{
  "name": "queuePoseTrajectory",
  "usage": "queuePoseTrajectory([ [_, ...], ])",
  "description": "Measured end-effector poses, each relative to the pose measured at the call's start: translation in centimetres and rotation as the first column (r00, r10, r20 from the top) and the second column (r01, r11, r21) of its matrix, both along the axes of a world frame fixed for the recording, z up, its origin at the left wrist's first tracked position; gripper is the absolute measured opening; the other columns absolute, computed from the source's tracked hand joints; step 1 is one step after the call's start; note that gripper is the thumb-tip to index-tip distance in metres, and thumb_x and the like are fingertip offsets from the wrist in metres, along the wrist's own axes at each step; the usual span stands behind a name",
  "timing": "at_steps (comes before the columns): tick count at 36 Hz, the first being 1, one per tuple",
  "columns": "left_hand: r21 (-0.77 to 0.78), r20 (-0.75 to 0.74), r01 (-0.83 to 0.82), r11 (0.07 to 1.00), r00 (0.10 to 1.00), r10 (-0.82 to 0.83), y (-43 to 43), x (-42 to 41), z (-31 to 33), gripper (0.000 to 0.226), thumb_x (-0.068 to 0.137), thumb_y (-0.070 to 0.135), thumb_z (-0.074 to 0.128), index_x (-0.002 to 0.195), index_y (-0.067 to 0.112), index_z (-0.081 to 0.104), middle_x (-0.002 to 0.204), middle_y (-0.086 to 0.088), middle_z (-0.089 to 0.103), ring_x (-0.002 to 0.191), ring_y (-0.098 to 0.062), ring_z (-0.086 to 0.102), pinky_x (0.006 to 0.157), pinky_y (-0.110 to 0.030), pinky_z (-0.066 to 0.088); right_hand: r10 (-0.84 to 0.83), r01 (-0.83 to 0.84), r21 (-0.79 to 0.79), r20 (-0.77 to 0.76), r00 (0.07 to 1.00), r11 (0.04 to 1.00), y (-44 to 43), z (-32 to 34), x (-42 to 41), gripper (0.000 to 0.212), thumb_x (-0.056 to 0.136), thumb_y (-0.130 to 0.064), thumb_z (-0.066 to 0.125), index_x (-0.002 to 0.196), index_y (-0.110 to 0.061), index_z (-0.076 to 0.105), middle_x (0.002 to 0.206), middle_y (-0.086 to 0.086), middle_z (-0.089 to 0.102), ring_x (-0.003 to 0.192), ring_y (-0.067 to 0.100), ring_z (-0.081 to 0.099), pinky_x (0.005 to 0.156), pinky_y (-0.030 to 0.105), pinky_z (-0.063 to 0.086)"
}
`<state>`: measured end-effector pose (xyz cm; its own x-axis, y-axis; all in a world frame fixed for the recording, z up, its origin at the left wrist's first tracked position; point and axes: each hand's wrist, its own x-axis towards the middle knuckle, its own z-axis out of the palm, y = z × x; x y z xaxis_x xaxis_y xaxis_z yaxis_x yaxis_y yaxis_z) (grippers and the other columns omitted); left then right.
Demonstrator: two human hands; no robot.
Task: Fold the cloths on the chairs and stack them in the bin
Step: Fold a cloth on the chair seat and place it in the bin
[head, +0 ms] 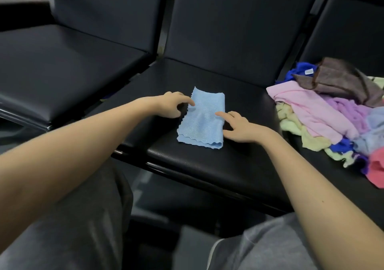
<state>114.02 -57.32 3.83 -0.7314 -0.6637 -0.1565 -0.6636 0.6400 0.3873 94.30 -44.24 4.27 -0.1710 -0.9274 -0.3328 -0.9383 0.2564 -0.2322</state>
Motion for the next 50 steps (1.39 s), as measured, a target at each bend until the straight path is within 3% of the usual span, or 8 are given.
queuePoseTrajectory([
  [6, 0.040, -0.023, 0.052, 0.998, 0.998, -0.051, 0.9, 0.8, -0.6, 0.064, 0.087, 0.036, 0.063, 0.139, 0.050, 0.029, 0.156, 0.002, 0.003, 0.142, -0.025, 0.008, 0.113, -0.042, 0.016, 0.035, -0.026, -0.134, 0.069, 0.997, 0.991, 0.3, -0.6, 0.4, 0.038, 0.093, -0.026, 0.051, 0.129, -0.033, 0.040, 0.143, 0.001, 0.022, 0.125, 0.029, 0.031, 0.109, 0.041, 0.027],
  [10, -0.072, -0.126, 0.109, 0.991, 0.985, -0.117, 1.9, 0.4, -1.4, 0.051, 0.084, 0.041, 0.067, 0.130, 0.045, 0.046, 0.152, 0.006, 0.017, 0.140, -0.021, 0.010, 0.111, -0.045, 0.013, -0.042, 0.088, -0.318, 0.149, 0.988, 0.944, -0.3, -0.9, 0.3, 0.026, 0.095, -0.033, 0.051, 0.105, -0.009, 0.059, 0.122, -0.006, 0.034, 0.111, 0.021, 0.039, 0.101, 0.036, 0.035],
  [13, -0.089, -0.146, 0.214, 0.973, 0.963, -0.225, 2.1, 0.3, -1.6, 0.035, 0.087, 0.036, 0.064, 0.122, 0.036, 0.056, 0.139, 0.015, 0.041, 0.136, -0.014, 0.018, 0.106, -0.036, 0.013, -0.039, 0.145, -0.383, 0.271, 0.962, 0.912, -0.6, -1.0, -0.2, 0.036, 0.094, -0.027, 0.054, 0.099, 0.008, 0.062, 0.111, 0.018, 0.058, 0.102, 0.034, 0.053, 0.089, 0.043, 0.046],
  [19, -0.253, -0.172, 0.265, 0.931, 0.934, -0.312, 1.9, -0.1, -2.1, 0.030, 0.090, 0.039, 0.055, 0.104, 0.014, 0.066, 0.113, 0.008, 0.062, 0.123, -0.011, 0.041, 0.092, -0.025, 0.021, -0.083, 0.255, -0.310, 0.476, 0.875, 0.916, 0.0, -0.4, -0.4, 0.044, 0.095, -0.032, 0.053, 0.096, 0.012, 0.060, 0.075, 0.009, 0.045, 0.063, 0.012, 0.037, 0.059, 0.026, 0.029],
  [23, 0.008, -0.328, 0.189, 0.982, 0.928, -0.176, 2.4, -0.7, -1.7, 0.034, 0.091, 0.034, 0.053, 0.072, 0.006, 0.054, 0.073, 0.003, 0.052, 0.074, -0.010, 0.048, 0.072, -0.023, 0.040, -0.045, 0.273, -0.396, 0.498, 0.866, 0.877, -0.5, -0.6, -0.6, 0.042, 0.095, -0.026, 0.054, 0.082, 0.014, 0.055, 0.073, 0.006, 0.042, 0.066, 0.018, 0.034, 0.060, 0.030, 0.024],
  [29, 0.488, -0.599, -0.006, 0.873, 0.725, 0.339, 2.2, -1.8, -0.1, 0.017, 0.097, 0.011, 0.048, 0.082, 0.006, 0.057, 0.066, -0.001, 0.056, 0.055, -0.009, 0.054, 0.058, -0.026, 0.050, -0.127, 0.544, -0.499, 0.648, 0.751, 0.675, -2.2, -0.2, 0.1, 0.035, 0.093, -0.023, 0.052, 0.089, 0.011, 0.058, 0.081, 0.031, 0.050, 0.073, 0.018, 0.044, 0.061, 0.029, 0.030],
  [35, 0.367, -0.412, -0.210, 0.906, 0.837, 0.360, 2.3, -3.4, -0.6, 0.017, 0.089, 0.016, 0.053, 0.073, 0.011, 0.055, 0.070, -0.002, 0.061, 0.055, -0.008, 0.055, 0.059, -0.020, 0.046, -0.367, 0.526, -0.343, 0.432, 0.824, 0.778, -3.5, -2.4, 0.4, 0.011, 0.090, -0.018, 0.049, 0.096, -0.010, 0.053, 0.086, 0.002, 0.051, 0.080, 0.019, 0.049, 0.067, 0.029, 0.036],
  [50, 0.139, -0.289, -0.341, 0.930, 0.884, 0.367, 5.0, -5.3, -0.5, 0.013, 0.086, 0.005, 0.047, 0.075, 0.011, 0.042, 0.075, -0.001, 0.048, 0.078, -0.022, 0.049, 0.048, -0.022, 0.028, -0.279, 0.590, -0.359, 0.630, 0.725, 0.723, -3.7, -1.9, 0.5, 0.003, 0.085, -0.013, 0.055, 0.085, -0.010, 0.056, 0.081, 0.003, 0.051, 0.076, 0.017, 0.047, 0.063, 0.029, 0.037],
])
